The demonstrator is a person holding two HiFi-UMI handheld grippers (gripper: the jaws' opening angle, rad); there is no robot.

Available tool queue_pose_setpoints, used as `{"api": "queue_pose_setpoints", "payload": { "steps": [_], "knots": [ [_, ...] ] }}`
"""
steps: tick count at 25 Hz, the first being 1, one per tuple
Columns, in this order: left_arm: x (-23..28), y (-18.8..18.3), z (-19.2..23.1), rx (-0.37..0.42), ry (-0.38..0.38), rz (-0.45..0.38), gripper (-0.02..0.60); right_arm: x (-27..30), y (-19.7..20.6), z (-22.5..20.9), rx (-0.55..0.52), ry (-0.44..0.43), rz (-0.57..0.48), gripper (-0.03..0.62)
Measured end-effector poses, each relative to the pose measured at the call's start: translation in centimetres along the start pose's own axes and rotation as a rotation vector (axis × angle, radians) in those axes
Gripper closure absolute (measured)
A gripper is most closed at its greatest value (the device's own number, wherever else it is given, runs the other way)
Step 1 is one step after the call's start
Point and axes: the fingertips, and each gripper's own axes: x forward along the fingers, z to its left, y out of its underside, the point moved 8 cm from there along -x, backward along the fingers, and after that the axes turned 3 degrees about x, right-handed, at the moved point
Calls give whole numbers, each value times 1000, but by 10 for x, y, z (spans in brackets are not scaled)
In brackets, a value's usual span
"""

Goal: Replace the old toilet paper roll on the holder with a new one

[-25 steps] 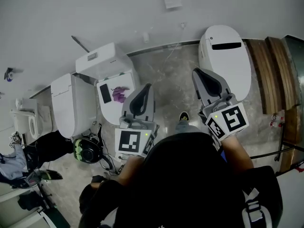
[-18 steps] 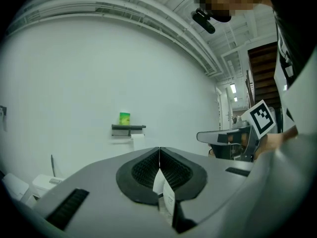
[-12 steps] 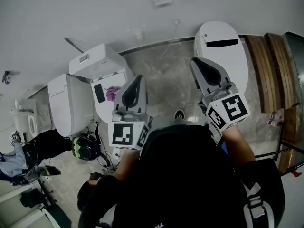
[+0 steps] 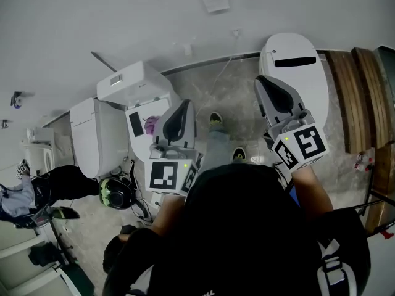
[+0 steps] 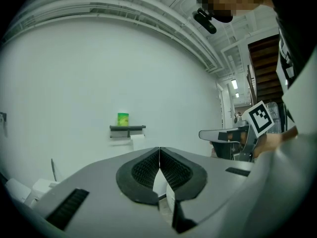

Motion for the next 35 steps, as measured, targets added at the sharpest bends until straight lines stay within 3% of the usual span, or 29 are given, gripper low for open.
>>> {"api": "queue_pose_setpoints", "payload": {
  "steps": [15,27,35],
  "knots": [
    [66,9,42,-24,44,7,558,58,9,-28,-11,26,39,574],
    [154,-7,120,-28,61,1,558,162,-4,-62,-31,35,66,574],
    [182,-5,177,-55,63,-2,558,221,-5,-61,-45,50,88,574]
  ]
}}
